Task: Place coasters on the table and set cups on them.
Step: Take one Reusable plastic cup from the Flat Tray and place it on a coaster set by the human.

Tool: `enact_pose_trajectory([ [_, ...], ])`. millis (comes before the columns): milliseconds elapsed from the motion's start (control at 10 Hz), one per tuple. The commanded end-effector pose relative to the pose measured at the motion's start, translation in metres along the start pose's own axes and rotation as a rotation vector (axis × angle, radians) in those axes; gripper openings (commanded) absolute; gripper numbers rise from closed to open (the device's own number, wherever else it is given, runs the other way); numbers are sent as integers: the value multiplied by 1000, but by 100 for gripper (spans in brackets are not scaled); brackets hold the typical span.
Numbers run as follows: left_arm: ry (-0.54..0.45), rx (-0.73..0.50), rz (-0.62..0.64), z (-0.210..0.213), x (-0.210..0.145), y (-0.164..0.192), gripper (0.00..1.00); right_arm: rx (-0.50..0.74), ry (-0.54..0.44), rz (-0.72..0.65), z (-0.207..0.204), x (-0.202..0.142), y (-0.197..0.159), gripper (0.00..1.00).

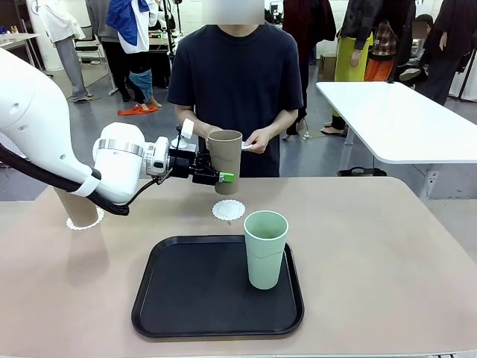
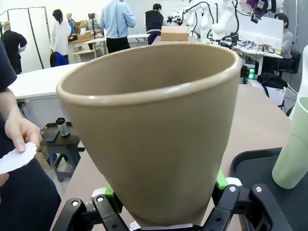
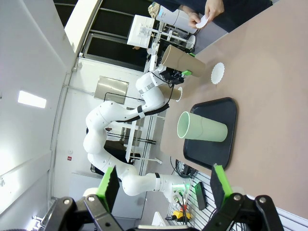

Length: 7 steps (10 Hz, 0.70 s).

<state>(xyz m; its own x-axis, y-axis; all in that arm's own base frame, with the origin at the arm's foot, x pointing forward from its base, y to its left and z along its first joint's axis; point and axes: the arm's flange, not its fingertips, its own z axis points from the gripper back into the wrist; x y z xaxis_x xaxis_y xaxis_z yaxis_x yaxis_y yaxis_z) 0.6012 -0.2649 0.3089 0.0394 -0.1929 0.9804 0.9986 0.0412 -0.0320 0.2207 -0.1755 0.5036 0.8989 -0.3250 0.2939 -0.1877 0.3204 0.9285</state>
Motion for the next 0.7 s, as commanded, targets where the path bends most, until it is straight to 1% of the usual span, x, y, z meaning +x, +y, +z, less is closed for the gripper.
enact_pose_trajectory([
  [0, 7, 7, -22, -2, 1, 0, 83, 7, -14, -4, -2, 1, 0, 100],
  [100, 0, 0, 0, 0, 0, 0, 83, 7, -14, -4, -2, 1, 0, 100],
  [200, 53, -38, -73, -11, -12, -11, 83, 7, -14, -4, -2, 1, 0, 100],
  [300, 108, -27, -110, -18, -14, -9, 83, 7, -14, -4, -2, 1, 0, 100],
  [400, 124, -37, -125, -24, -21, -13, 83, 7, -14, -4, -2, 1, 0, 100],
  [600, 104, -30, -108, -30, -29, -11, 83, 7, -14, -4, -2, 1, 0, 100],
])
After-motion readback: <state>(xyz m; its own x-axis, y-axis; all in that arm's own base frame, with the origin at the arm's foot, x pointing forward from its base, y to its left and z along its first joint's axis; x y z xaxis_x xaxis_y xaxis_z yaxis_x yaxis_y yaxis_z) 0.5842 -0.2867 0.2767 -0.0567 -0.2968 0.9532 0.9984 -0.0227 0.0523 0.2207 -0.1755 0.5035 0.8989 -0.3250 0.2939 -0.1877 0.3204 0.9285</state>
